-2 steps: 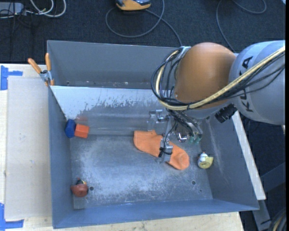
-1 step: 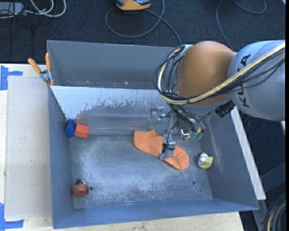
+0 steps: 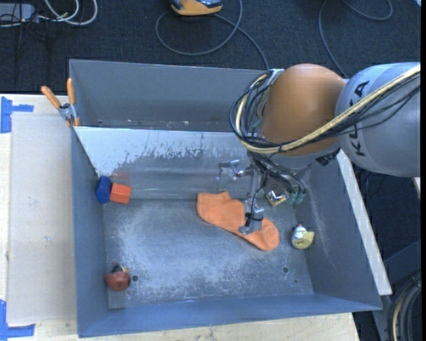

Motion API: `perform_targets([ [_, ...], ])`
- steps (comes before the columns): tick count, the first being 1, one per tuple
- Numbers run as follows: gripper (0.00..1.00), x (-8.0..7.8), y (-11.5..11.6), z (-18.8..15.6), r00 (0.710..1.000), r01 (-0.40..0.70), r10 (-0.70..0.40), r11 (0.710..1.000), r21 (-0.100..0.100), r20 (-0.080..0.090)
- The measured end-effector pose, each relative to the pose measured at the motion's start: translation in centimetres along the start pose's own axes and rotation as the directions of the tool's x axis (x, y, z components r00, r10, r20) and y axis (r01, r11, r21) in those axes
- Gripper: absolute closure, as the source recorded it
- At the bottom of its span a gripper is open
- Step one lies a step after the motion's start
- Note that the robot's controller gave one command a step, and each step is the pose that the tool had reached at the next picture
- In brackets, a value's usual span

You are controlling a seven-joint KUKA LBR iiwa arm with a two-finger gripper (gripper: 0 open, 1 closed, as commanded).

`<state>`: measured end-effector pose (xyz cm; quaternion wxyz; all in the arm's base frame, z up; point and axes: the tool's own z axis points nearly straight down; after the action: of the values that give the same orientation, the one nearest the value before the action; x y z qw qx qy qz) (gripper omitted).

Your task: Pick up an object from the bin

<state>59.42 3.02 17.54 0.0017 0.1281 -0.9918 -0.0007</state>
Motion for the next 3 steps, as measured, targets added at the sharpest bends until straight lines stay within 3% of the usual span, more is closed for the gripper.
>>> perform_targets([
  [1, 0.0, 1.2, -1.2, 3.7, 0.997, -0.074, 0.074, 0.997, 0.001, 0.002],
  [2, 0.0, 0.5, -1.9, 5.1, 0.999, 0.047, -0.047, 0.999, 0.0, -0.001],
  [3, 1.0, 1.0, -3.6, 8.1, 0.999, 0.037, -0.037, 0.999, 0.0, 0.0],
])
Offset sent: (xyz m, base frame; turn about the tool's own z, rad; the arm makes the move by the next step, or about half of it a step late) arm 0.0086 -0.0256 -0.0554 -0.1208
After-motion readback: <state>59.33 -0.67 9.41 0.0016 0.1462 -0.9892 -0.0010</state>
